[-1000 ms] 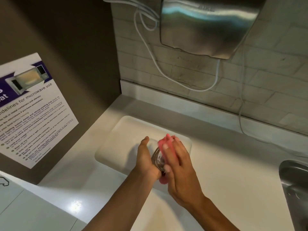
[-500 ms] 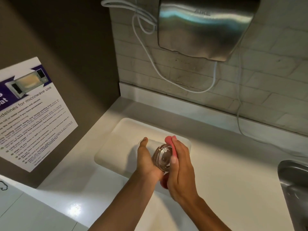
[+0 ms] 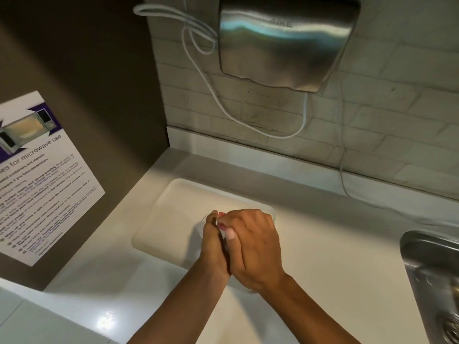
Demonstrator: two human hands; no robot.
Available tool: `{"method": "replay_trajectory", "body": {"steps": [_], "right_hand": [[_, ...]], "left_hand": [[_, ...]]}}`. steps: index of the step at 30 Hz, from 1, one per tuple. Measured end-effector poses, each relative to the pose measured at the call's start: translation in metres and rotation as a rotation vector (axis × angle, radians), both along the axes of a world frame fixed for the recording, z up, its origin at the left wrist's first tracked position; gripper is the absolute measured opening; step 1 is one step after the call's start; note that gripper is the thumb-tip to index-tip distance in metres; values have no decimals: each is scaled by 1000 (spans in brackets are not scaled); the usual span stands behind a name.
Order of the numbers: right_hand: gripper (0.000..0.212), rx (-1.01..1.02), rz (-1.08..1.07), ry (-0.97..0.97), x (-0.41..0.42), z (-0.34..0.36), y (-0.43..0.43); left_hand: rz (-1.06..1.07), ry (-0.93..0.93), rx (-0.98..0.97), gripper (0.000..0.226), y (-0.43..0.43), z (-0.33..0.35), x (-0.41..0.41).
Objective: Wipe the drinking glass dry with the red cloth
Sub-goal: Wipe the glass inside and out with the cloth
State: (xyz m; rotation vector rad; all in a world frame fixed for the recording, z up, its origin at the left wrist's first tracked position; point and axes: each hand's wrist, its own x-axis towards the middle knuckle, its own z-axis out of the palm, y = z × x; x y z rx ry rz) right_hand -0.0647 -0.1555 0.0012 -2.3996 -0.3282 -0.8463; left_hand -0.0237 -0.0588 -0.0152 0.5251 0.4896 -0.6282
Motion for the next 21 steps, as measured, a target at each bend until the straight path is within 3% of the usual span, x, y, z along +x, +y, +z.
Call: {"method": "replay_trajectory", "body": {"steps": [2,6,11,17,21], "right_hand": [[35,112,-133,42,0,4,10],[42,317,-270,160,1,10,19],[50,934,-236,485,7,9,2],[68,1693,-139,534,1,6,-12],[70,1904,8,643,-4,3,-24]], "left_hand": [[56,50,77,42,-9,6,-2],[112,137,130,68,-8,4,-7],[319,74,473,56,-20,-2,-16],[425,-223,584,52,-22,5,-23],[390,-442,684,57,-16,5,-30]]}}
